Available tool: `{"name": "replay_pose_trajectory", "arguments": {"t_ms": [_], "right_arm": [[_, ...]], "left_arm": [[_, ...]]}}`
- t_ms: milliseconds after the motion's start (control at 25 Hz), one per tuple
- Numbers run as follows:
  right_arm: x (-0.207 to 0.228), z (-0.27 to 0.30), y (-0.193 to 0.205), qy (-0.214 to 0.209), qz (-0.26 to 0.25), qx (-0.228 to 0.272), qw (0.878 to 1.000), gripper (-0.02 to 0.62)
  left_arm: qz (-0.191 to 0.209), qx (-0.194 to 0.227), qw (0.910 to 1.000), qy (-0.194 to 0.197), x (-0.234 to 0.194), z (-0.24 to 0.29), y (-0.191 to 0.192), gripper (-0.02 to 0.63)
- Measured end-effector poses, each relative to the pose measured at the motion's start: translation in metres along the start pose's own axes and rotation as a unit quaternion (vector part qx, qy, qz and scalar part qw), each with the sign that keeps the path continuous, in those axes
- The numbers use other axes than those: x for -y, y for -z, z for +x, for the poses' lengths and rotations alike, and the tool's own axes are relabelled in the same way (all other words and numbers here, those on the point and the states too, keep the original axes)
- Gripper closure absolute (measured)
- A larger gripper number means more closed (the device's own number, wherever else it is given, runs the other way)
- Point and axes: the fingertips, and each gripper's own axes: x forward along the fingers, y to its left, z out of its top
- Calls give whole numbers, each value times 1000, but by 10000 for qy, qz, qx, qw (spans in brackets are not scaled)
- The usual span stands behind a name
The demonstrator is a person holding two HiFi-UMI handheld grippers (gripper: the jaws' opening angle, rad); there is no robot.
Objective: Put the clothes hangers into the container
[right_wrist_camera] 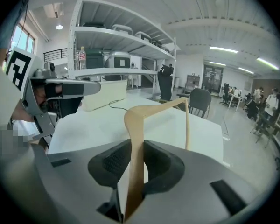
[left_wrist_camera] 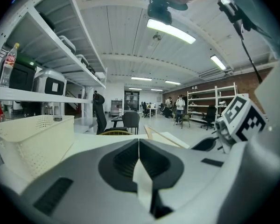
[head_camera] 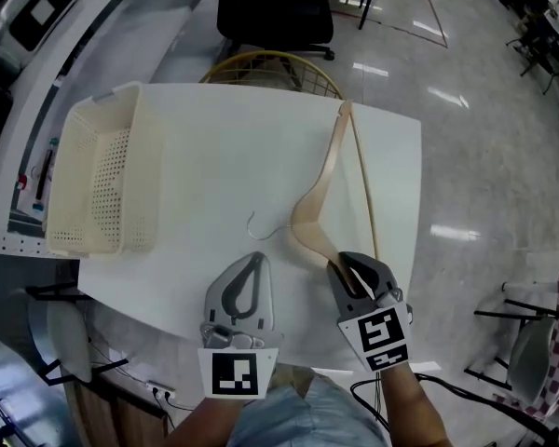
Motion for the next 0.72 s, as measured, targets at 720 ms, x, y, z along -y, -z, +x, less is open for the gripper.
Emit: {"name": "replay_pose_trajectory", "arguments": {"t_ms": [720], "right_arm": [[-38,-133,-50,34,-53,991,9951,506]], "left_arm": [[711,1003,9922,-185,59,-120,-66,594]]}}
